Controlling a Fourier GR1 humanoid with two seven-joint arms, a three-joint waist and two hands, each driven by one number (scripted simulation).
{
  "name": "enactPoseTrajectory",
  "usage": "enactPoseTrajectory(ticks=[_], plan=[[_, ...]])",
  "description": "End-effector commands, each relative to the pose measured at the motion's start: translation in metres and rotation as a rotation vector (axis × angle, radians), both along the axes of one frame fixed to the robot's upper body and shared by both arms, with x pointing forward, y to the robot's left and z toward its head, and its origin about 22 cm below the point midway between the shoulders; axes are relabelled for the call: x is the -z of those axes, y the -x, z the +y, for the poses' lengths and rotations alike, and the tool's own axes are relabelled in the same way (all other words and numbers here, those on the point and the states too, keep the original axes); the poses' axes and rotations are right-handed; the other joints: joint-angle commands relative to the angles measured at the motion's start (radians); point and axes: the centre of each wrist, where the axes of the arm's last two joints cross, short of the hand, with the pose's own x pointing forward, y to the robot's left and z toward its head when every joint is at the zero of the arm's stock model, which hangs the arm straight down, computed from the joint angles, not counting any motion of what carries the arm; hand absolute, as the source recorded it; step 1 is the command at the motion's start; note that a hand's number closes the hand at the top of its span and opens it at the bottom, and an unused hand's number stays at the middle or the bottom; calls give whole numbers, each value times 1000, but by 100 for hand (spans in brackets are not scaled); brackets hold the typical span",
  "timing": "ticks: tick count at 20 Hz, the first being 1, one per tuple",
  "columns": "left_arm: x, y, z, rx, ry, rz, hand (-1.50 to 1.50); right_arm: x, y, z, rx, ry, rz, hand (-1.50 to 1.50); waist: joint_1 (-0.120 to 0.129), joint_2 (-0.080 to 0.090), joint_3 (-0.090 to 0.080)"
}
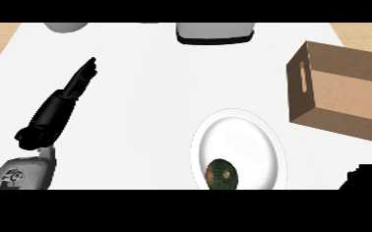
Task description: Pick the bell pepper from the plate and place it in the cardboard box
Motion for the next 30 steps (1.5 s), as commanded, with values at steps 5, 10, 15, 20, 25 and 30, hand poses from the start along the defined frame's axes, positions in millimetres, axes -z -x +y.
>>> enactPoseTrajectory(ticks=[5, 10, 15, 20, 25, 30], plan=[[-7, -17, -11, 35, 2, -9, 0, -47, -20, -40, 333, -197, 52, 150, 40, 9, -1], [-2, -8, -19, 58, 11, -7, 0, -81, -66, -92, 442, -269, 56, 150, 57, 7, 1], [-5, -12, -20, 72, -8, -15, 0, -104, -110, -120, 513, -71, 50, 150, 70, 12, 2], [-21, -22, -12, 89, -14, -41, 0, -73, -127, -137, 545, 173, 295, 150, 87, 21, 2], [-12, -14, -21, 100, 6, -13, 0, -50, -143, -176, 515, 237, 391, 150, 94, 22, 4], [-13, -24, -14, 64, -4, -17, 0, -42, -160, -185, 521, 369, 488, 150, 83, 19, 3]])
